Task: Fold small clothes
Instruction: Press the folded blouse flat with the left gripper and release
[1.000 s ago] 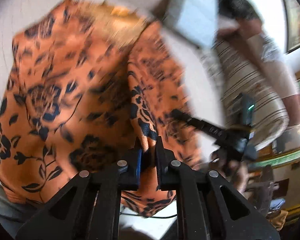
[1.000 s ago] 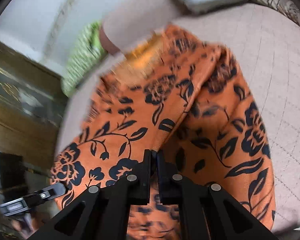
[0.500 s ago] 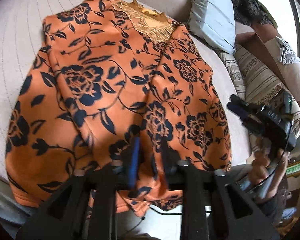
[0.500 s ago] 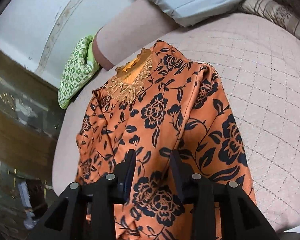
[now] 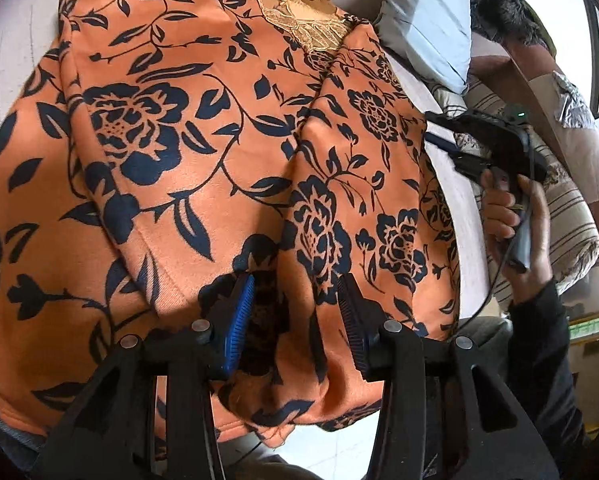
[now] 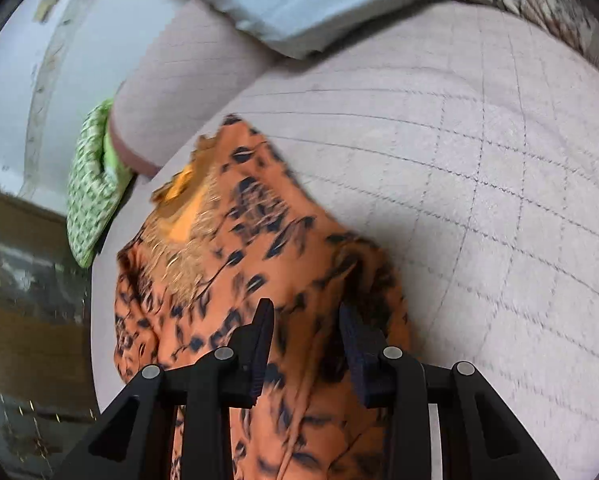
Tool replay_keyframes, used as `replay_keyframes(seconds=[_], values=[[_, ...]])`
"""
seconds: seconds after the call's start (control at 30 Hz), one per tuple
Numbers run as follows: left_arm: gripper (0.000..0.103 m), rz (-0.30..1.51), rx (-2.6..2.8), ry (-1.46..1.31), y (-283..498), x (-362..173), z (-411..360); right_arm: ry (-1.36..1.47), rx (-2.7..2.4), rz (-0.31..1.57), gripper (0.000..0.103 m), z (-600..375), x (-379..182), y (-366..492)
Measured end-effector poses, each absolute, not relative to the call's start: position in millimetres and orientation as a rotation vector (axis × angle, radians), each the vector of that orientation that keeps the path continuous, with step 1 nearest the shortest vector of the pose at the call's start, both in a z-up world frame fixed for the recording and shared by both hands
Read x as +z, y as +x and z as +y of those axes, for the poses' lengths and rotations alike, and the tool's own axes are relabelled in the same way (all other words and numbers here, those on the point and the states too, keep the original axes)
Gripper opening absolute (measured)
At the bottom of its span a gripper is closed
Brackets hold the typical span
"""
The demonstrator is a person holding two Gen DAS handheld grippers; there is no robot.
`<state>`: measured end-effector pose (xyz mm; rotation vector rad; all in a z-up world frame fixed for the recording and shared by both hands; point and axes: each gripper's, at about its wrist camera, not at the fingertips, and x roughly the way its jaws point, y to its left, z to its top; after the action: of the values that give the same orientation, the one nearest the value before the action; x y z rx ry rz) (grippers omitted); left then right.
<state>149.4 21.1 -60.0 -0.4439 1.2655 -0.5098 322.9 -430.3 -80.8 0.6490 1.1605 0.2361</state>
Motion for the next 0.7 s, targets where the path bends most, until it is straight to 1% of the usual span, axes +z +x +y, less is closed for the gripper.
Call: replay_keyframes(seconds=[0.03, 0.07, 0.1, 0.13, 0.23, 0.3, 0.37, 0.43, 0.53, 0.57, 0.6, 0.63, 0.67, 0.7], values=[[0.04, 1.263, -0.512, -0.443, 150.2, -59.7, 19.7, 0.661, 0.24, 1.17, 0.033, -431.7, -86.7, 326.1], [0.027, 1.263, -0.518, -0.437, 150.6, -59.5, 17.5, 0.655, 0.235, 1.176, 0.025, -431.1, -91.6, 328.2], [0.017, 1.265, -0.523, -0.43, 150.8, -59.4, 15.5, 0.636, 0.231, 1.181, 0.006, -429.5, -92.4, 329.6], [0.008, 1.267, -0.543, -0.432, 150.6, -58.1, 13.1, 0.607, 0.232, 1.184, 0.005, -427.6, -90.3, 330.0], [0.008, 1.2, -0.617, -0.503, 147.9, -43.2, 16.8, 0.6, 0.219, 1.102, 0.005, -434.4, -65.9, 322.3], [0.008, 1.16, -0.54, -0.474, 149.3, -39.4, 22.0, 0.526, 0.16, 1.041, 0.005, -436.5, -51.6, 317.6], [0.009, 1.186, -0.441, -0.427, 153.0, -45.9, 24.8, 0.45, 0.109, 1.08, 0.005, -433.1, -58.6, 319.2], [0.009, 1.254, -0.41, -0.451, 154.5, -56.0, 31.4, 0.508, 0.162, 1.139, 0.005, -432.1, -66.2, 310.9], [0.009, 1.244, -0.426, -0.486, 144.7, -47.9, 42.0, 0.395, 0.165, 1.086, 0.005, -418.4, -42.3, 284.7], [0.016, 1.233, -0.427, -0.474, 139.3, -41.7, 44.3, 0.375, 0.182, 1.056, 0.008, -414.0, -30.5, 267.4], [0.023, 1.226, -0.443, -0.475, 134.2, -37.7, 45.8, 0.388, 0.213, 1.047, 0.015, -411.7, -25.8, 254.1], [0.04, 1.223, -0.459, -0.481, 130.1, -35.8, 46.0, 0.409, 0.249, 1.046, 0.021, -409.3, -22.5, 240.6], [0.05, 1.218, -0.47, -0.489, 125.5, -34.4, 46.0, 0.438, 0.288, 1.048, 0.031, -406.5, -20.7, 221.6], [0.051, 1.209, -0.477, -0.484, 118.3, -33.2, 44.5, 0.473, 0.323, 1.055, 0.034, -403.4, -20.5, 198.3]])
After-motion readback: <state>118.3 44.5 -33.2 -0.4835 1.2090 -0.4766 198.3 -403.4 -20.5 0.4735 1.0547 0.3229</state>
